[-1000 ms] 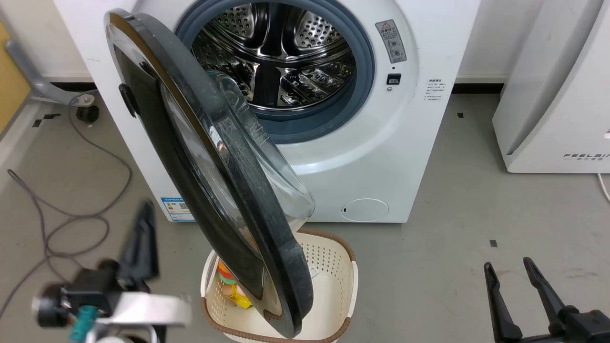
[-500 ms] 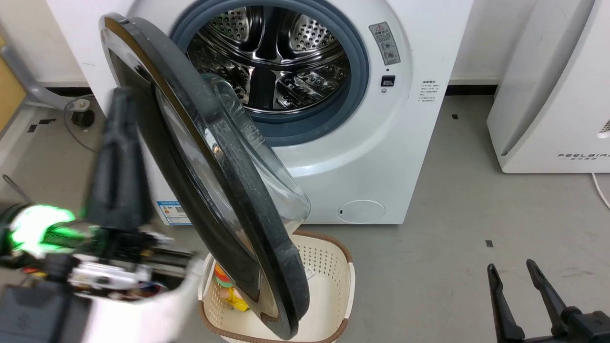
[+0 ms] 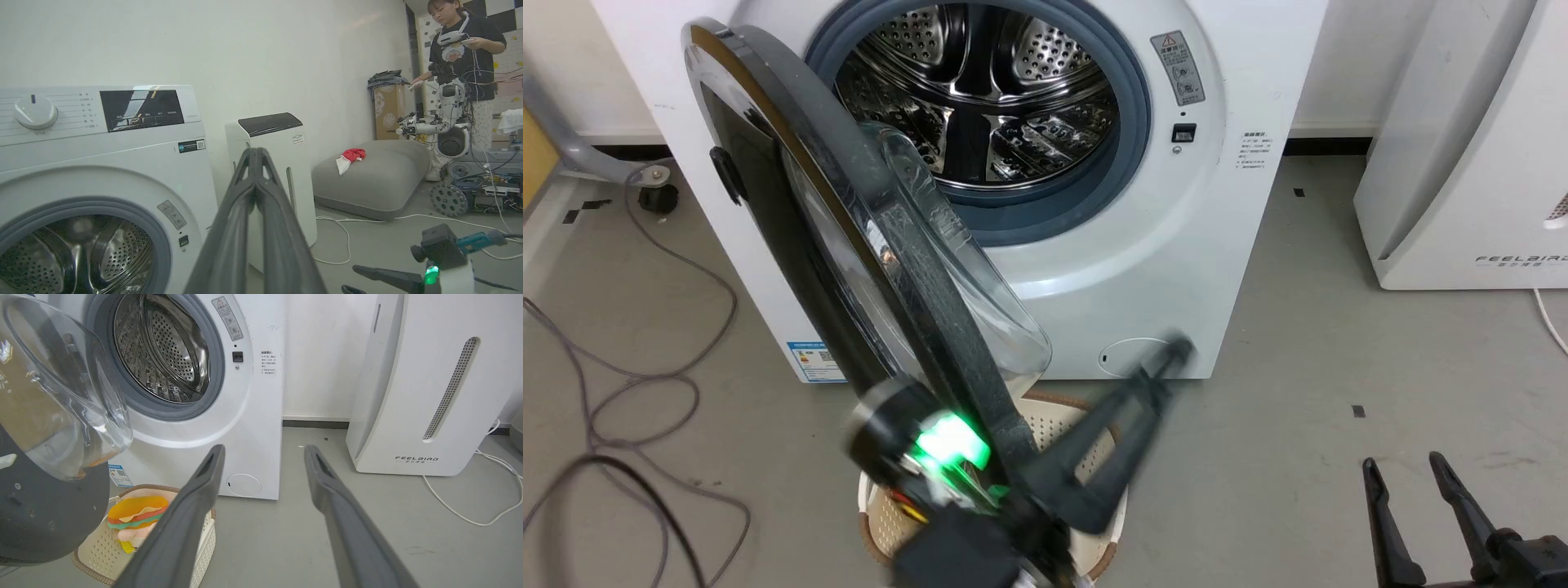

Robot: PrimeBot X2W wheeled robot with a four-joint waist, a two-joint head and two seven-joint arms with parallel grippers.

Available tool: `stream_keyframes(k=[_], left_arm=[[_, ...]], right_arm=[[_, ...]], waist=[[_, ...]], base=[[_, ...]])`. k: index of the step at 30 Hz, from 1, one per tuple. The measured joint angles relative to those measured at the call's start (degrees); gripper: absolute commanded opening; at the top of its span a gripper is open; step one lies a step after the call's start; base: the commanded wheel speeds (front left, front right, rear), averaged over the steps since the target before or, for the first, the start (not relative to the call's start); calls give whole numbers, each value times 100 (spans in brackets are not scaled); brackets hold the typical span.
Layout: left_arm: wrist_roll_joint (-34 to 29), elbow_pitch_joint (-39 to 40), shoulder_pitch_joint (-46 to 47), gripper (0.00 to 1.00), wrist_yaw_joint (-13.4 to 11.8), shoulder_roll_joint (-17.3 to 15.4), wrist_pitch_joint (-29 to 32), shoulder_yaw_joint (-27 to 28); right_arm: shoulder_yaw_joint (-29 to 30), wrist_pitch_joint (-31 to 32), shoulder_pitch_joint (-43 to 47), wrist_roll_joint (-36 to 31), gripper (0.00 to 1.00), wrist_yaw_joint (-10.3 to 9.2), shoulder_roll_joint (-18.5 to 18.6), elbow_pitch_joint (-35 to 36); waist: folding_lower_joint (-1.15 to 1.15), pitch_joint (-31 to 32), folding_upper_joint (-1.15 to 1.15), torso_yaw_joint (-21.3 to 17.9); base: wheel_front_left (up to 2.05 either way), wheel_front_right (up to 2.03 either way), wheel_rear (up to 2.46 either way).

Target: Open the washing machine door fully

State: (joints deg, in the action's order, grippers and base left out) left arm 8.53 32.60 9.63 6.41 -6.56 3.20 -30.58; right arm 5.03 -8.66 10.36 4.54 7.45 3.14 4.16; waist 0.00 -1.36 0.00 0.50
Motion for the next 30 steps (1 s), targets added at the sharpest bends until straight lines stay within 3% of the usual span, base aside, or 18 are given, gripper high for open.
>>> stream_keyframes(k=[6, 11, 19, 30], left_arm=[[242, -450, -508, 0, 31, -119, 513, -548], [322, -1176, -749, 0, -66, -91, 525, -650], [218, -2386, -595, 0, -549, 83, -23, -255], [225, -2970, -433, 0, -973, 177, -259, 35]], right_arm=[[19, 0, -3, 1, 100, 0, -1, -59], [15, 0, -13, 1, 100, 0, -1, -85], [-11, 1, -34, -9, 100, 0, -1, -123], [-8, 51, -24, -9, 100, 0, -1, -123]], waist=[[0, 7, 0, 59], [0, -30, 0, 73], [0, -21, 0, 44], [0, 86, 0, 93]], base=[[0, 0, 0], [0, 0, 0], [0, 0, 0], [0, 0, 0]])
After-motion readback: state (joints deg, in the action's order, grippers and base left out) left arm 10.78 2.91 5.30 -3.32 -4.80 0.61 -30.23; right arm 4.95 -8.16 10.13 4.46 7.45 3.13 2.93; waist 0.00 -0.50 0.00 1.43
